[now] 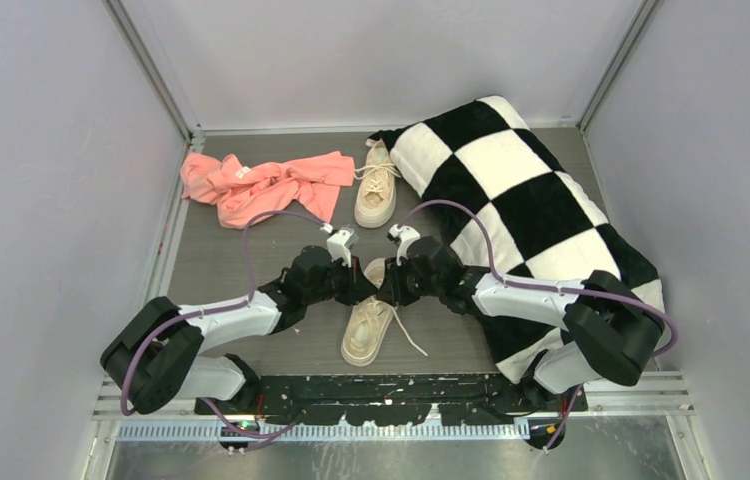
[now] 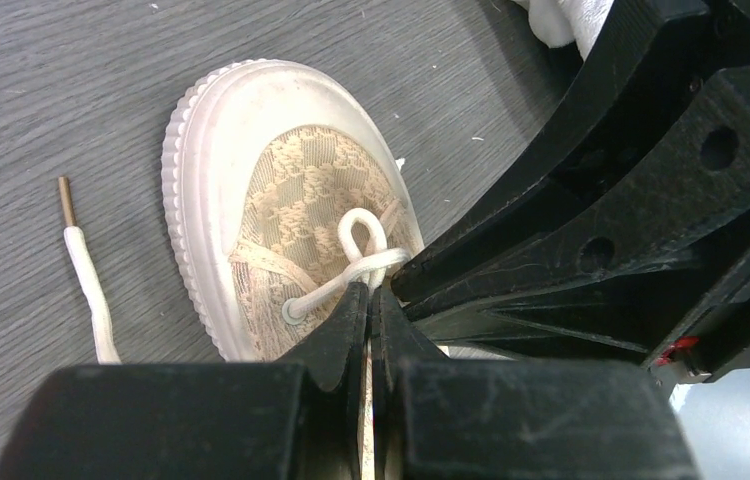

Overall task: Tie the shoes
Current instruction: Tie the shoelace on the shoe.

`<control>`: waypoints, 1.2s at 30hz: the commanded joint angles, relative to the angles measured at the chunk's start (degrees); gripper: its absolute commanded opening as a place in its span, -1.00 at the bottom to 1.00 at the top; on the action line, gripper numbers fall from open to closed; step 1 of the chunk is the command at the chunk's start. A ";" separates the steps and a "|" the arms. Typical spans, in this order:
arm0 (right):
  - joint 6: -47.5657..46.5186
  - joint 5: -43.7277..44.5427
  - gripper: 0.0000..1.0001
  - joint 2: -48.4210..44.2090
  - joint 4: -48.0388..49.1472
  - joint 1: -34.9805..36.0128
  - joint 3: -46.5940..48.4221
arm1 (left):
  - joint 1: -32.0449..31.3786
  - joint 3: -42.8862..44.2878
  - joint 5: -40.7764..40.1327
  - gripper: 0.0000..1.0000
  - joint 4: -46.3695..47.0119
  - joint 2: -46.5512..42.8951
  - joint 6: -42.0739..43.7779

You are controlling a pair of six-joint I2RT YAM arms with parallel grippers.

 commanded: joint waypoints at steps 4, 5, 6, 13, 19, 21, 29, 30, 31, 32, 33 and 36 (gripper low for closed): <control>-4.09 3.01 -0.71 1.30 -2.57 1.30 3.35 | 0.01 1.29 0.51 -0.99 3.00 0.29 -0.27; -4.64 3.41 -0.75 1.46 -3.02 1.47 3.59 | 0.01 1.29 0.50 -0.99 3.00 0.31 -0.29; -5.07 3.79 -0.77 1.57 -3.72 1.52 3.73 | 0.01 1.29 0.50 -0.99 3.00 0.24 -0.21; -5.09 3.91 -0.99 -0.04 -3.34 1.67 3.57 | 0.01 1.47 0.42 -0.99 2.82 0.49 -0.12; -3.67 2.76 -0.99 -2.94 -1.03 1.68 2.21 | 0.01 1.71 0.42 -0.99 2.16 0.67 0.05; -3.30 2.54 -0.99 -3.59 -0.69 1.68 1.95 | 0.01 1.73 0.25 -0.99 2.11 0.67 0.00; -1.67 1.39 -0.99 -4.84 0.28 1.68 0.18 | 0.01 1.69 -0.10 -0.97 1.52 0.41 -0.04; -1.54 1.25 -0.99 -5.00 0.21 1.62 0.05 | 0.01 1.72 -0.20 -0.93 1.36 0.26 -0.05; -1.44 1.09 -0.99 -5.23 0.13 1.65 -0.19 | 0.01 1.73 -0.28 -0.90 1.15 0.09 -0.04; -1.38 0.91 -0.99 -5.46 0.08 1.68 -0.40 | 0.01 1.80 -0.34 -0.86 0.89 -0.06 -0.05; -1.30 0.85 -0.99 -5.64 -0.04 1.68 -0.54 | 0.01 1.88 -0.52 -0.83 0.31 -0.30 0.00; -1.17 0.91 -0.99 -6.38 -0.21 1.68 -1.27 | 0.01 2.15 -0.95 -0.75 -1.22 -0.92 0.16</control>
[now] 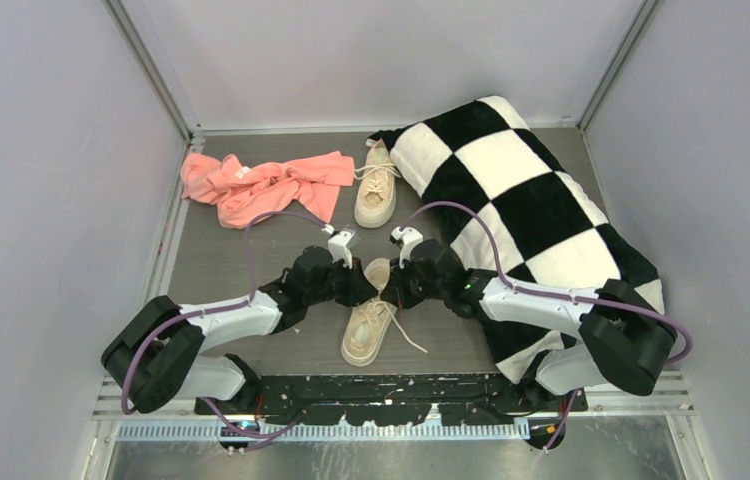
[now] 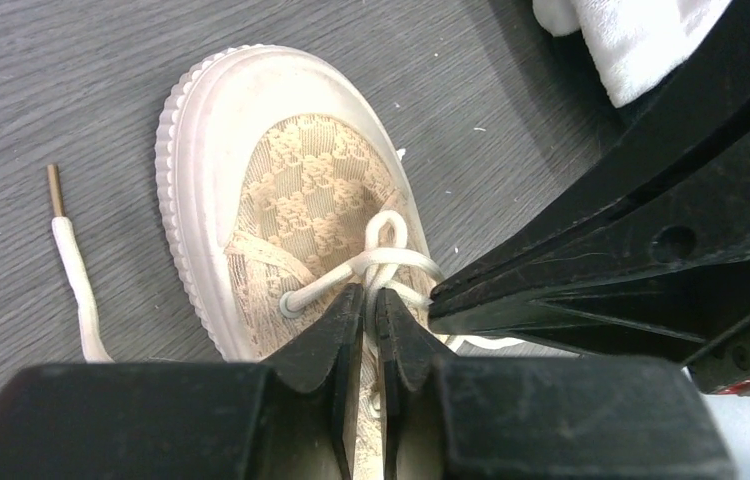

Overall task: Tie the shoes
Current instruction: Tie the shoelace on the shoe.

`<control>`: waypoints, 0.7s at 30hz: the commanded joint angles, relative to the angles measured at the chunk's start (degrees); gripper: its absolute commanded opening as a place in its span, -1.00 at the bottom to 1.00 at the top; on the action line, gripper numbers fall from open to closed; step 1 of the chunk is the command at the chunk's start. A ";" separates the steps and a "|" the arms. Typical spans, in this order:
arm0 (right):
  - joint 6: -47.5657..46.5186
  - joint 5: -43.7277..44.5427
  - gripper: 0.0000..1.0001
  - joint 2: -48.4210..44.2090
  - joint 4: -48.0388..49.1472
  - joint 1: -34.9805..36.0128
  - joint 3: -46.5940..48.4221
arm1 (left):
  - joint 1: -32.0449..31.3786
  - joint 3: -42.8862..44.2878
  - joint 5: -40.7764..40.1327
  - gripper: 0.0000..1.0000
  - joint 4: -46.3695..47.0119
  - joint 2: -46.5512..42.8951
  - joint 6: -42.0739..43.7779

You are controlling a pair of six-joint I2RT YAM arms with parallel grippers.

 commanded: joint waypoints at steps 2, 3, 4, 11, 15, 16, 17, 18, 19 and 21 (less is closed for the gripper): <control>0.52 -0.59 -0.99 -3.23 1.90 0.25 -0.88 | 0.01 2.33 -1.29 -0.71 -1.92 -1.67 0.35; 0.50 -0.51 -0.99 -3.25 1.76 0.26 -0.91 | 0.01 2.51 -1.42 -0.69 -2.61 -1.88 0.27; 0.50 -0.41 -0.99 -3.26 1.71 0.26 -0.98 | 0.01 2.58 -1.47 -0.66 -3.09 -2.12 0.30; 0.50 -0.40 -0.99 -2.05 2.26 0.24 -0.76 | 0.09 3.00 -0.88 -0.29 -4.96 -3.82 -0.27; 0.65 -0.40 -0.99 -1.44 2.78 0.25 -0.83 | 0.10 3.39 -0.26 -0.16 -5.46 -5.23 -0.17; 0.67 -0.40 -0.99 -1.37 2.84 0.26 -0.87 | 0.22 3.63 -0.25 -0.16 -5.77 -5.64 -0.02; 0.67 -0.40 -0.99 -1.33 2.91 0.20 -0.89 | 0.39 3.80 -0.30 -0.15 -6.19 -6.08 0.08; 0.67 -0.40 -0.99 -1.38 2.93 0.24 -0.96 | 0.67 4.00 -0.40 -0.15 -6.30 -6.53 0.05; 0.67 -0.40 -0.99 -1.41 2.94 0.26 -0.91 | 1.06 4.14 -0.51 -0.15 -6.30 -6.90 -0.21; 0.67 -0.31 -0.99 -1.50 3.00 0.26 -0.97 | 1.74 4.28 -1.20 -0.15 -6.09 -7.56 -1.04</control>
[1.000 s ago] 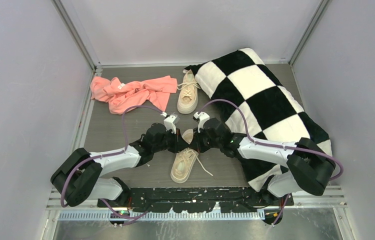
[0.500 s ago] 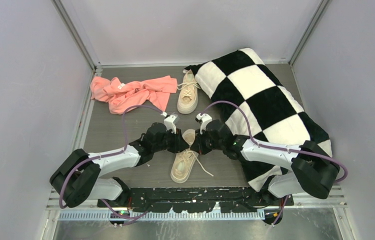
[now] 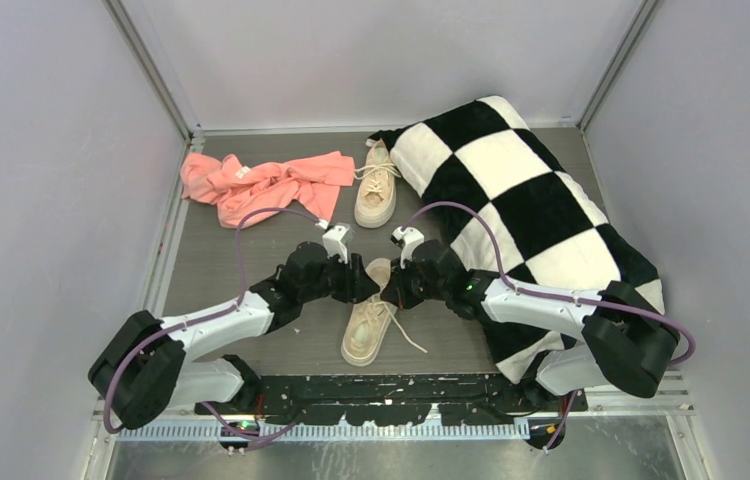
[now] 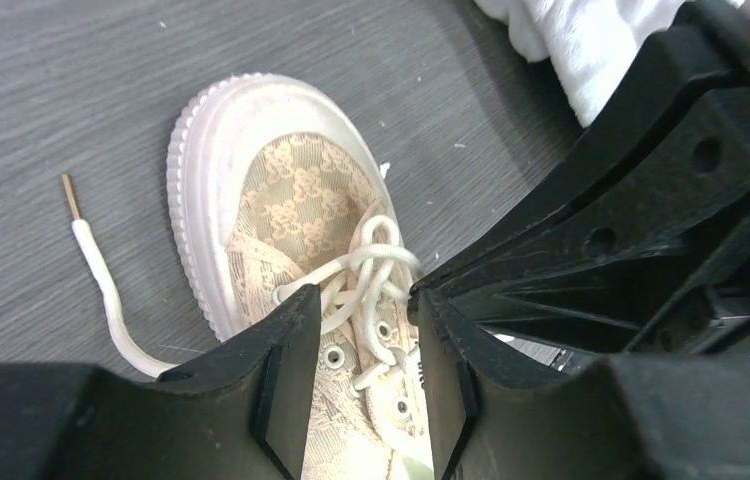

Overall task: Tie the shoes
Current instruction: Tie the shoelace on the shoe.

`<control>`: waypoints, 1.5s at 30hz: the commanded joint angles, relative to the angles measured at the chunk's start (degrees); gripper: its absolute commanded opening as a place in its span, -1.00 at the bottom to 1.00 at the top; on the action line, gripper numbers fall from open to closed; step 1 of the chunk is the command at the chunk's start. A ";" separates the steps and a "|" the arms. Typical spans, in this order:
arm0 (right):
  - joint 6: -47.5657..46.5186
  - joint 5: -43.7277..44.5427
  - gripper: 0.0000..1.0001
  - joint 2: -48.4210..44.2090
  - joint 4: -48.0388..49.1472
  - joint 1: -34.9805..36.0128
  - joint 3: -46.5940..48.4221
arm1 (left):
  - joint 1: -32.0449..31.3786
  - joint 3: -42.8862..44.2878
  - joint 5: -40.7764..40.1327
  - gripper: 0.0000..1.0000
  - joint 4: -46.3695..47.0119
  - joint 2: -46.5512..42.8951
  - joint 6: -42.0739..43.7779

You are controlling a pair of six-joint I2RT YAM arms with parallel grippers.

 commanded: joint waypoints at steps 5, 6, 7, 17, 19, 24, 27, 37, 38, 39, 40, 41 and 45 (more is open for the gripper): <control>0.29 -0.31 -0.99 0.02 2.87 0.20 0.00 | 4.10 6.98 -3.18 -0.15 -5.24 1.01 -3.86; 0.30 -0.35 -0.99 0.03 2.91 0.25 -0.03 | 4.73 8.08 -2.58 -0.14 -6.30 2.33 -4.44; 0.34 -0.36 -0.99 -0.01 2.91 0.26 0.01 | 5.50 9.19 -0.53 -0.13 -6.65 3.83 -4.83; 0.29 -0.53 -0.99 0.03 2.83 0.26 0.01 | 7.20 17.67 16.44 -0.26 -8.09 16.54 -5.09; 0.32 -0.53 -0.99 0.03 2.70 0.26 0.13 | 7.16 17.84 17.85 -0.26 -8.00 17.37 -4.77; 0.19 -0.49 -0.99 0.29 2.58 0.26 0.30 | 7.21 18.06 18.91 -0.26 -9.29 17.38 -3.49; 0.24 -0.70 -0.99 0.63 2.65 0.25 0.61 | 7.17 17.66 18.78 -0.24 -10.01 16.68 -2.82; 0.29 -0.97 -0.99 1.17 2.73 0.25 0.92 | 7.18 17.06 19.21 -0.30 -11.21 16.23 -0.22; 0.32 -0.97 -0.99 1.17 2.82 0.24 0.86 | 7.17 17.13 19.07 -0.31 -11.31 16.33 -0.11; 0.32 -0.97 -0.99 1.19 2.83 0.26 0.86 | 7.16 17.14 19.05 -0.33 -11.36 16.39 0.13; 0.40 -1.02 -0.99 1.18 2.83 0.20 0.81 | 7.20 17.27 19.04 -0.34 -11.42 16.46 0.34; 0.39 -0.91 -0.99 1.17 2.83 0.20 0.85 | 7.21 17.31 19.10 -0.35 -11.48 16.57 0.37; 0.36 -0.80 -0.99 1.16 2.83 0.24 0.95 | 7.19 17.32 19.39 -0.46 -11.32 16.67 0.62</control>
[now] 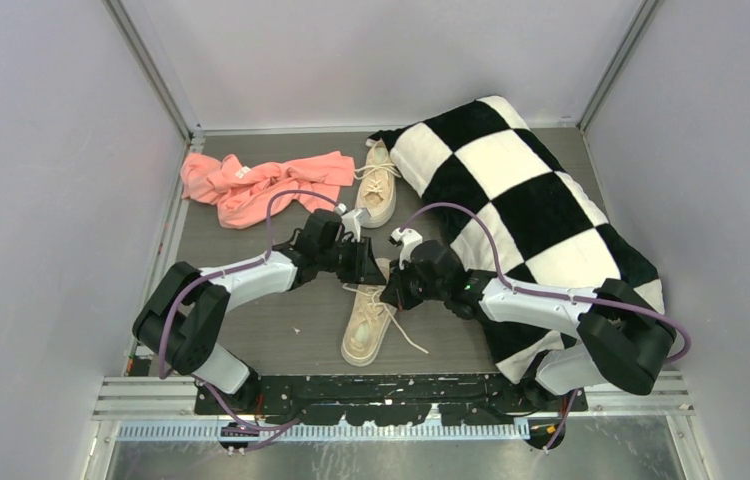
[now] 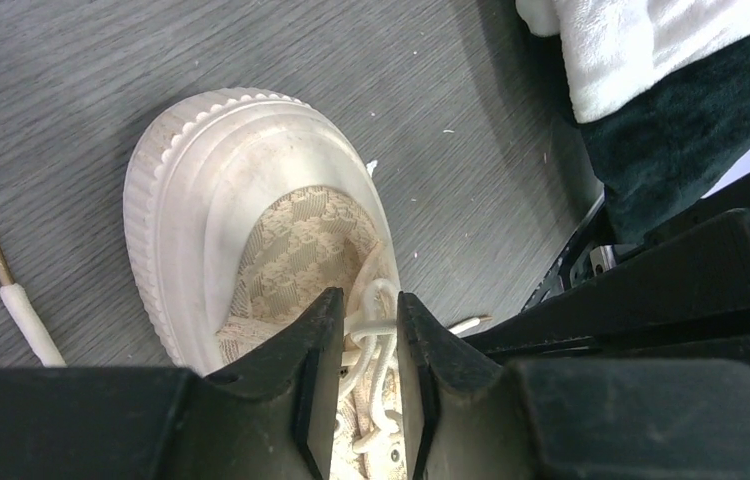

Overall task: Tie the shoes
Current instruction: Tie the shoelace on the shoe.

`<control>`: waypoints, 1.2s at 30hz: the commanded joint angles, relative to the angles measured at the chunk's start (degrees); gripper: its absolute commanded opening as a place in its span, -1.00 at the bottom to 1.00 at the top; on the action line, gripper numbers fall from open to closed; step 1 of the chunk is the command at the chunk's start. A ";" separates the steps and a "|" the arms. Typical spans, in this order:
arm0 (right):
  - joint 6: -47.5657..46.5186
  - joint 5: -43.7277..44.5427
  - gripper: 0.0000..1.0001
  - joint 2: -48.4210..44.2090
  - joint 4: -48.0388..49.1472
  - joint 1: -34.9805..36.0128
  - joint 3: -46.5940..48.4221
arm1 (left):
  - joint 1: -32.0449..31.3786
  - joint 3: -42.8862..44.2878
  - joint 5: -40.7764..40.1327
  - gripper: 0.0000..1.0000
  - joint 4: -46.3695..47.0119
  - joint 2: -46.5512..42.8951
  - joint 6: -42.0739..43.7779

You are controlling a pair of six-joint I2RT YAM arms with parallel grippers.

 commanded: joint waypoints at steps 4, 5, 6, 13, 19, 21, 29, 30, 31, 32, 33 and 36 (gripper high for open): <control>0.58 -0.14 -0.99 0.06 2.26 0.26 0.96 | 0.01 1.06 2.46 -0.64 0.34 -1.17 1.56; 0.57 -0.15 -0.99 0.08 2.26 0.24 1.02 | 0.04 1.06 2.63 -0.67 0.40 -1.15 1.59; 0.57 -0.10 -0.99 0.08 2.26 0.26 1.04 | 0.05 0.98 2.70 -0.72 0.42 -1.23 1.55; 0.65 -0.10 -0.99 0.17 2.27 0.28 1.11 | 0.02 0.91 2.93 -0.58 -0.67 -2.04 1.78; 0.73 -0.05 -0.99 0.25 2.26 0.26 0.97 | 0.04 0.40 3.71 -0.53 -0.81 -2.59 1.69; 0.74 -0.06 -0.99 0.34 2.26 0.26 1.07 | 0.04 0.36 4.07 -0.53 -0.83 -2.57 1.61; 0.72 -0.01 -0.99 0.18 2.23 0.26 1.14 | -0.03 0.78 6.47 -0.58 -0.93 -1.66 2.04; 0.71 0.03 -0.99 0.21 2.26 0.26 1.18 | -0.01 0.87 6.43 -0.58 -1.29 -1.68 2.22; 0.84 0.03 -0.99 0.24 2.26 0.26 1.18 | 0.06 0.99 6.34 -0.56 -1.57 -1.64 2.46; 0.83 0.04 -0.99 0.27 2.26 0.25 1.28 | 0.00 1.11 6.15 -0.55 -1.99 -1.61 2.72; 0.79 -0.01 -0.99 0.26 2.25 0.26 1.27 | -0.06 1.21 5.99 -0.54 -2.03 -1.62 2.94; 0.83 -0.12 -0.99 0.37 2.26 0.26 1.39 | 0.02 1.73 5.05 -0.47 -4.50 -1.62 3.86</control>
